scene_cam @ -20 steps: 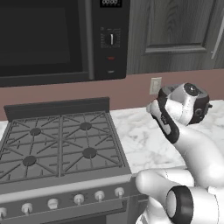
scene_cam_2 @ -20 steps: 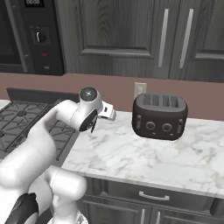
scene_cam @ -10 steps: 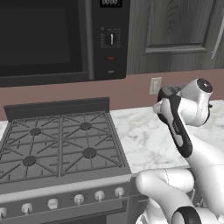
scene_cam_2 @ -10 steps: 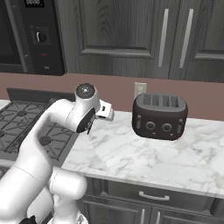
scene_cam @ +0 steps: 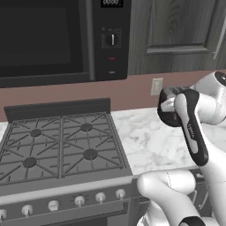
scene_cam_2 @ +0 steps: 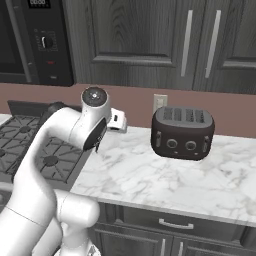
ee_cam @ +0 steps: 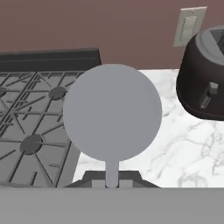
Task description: Organize the utensils by type. Pick up the wooden spoons from the counter and place them in the open cabinet. Then pick up the metallic utensils from the counter and place them in the open drawer.
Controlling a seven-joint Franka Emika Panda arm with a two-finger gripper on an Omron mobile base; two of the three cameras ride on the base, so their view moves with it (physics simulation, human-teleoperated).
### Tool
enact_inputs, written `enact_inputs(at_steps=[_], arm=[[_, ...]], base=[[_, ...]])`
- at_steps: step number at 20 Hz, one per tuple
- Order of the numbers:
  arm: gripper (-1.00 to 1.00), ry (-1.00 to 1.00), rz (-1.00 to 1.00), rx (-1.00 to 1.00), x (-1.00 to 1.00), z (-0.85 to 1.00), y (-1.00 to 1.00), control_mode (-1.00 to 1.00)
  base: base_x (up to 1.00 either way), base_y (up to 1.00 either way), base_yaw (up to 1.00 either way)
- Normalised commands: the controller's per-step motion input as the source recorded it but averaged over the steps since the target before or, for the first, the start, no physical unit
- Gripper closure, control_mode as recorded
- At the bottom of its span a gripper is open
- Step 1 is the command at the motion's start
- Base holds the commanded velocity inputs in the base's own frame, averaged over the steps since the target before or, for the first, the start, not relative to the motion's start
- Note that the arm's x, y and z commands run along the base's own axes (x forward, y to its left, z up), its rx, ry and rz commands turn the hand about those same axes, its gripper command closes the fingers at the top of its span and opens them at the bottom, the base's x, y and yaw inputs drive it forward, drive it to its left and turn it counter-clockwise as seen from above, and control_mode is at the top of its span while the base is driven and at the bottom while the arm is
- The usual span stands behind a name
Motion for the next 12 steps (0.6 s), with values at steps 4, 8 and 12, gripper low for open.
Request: enact_inputs(at_steps=[4, 8, 12], arm=[[1.0, 0.06, 0.1, -0.07, -0.4, 0.38, 0.04, -1.0], [1.0, 0.0, 0.08, -0.14, -0.5, 0.11, 0.11, -1.0], [1.0, -0.02, 0.08, -0.24, -0.42, 0.0, 0.27, -1.0]], base=[[0.0, 0.0, 0.0], [0.0, 0.0, 0.0], [0.0, 0.0, 0.0]])
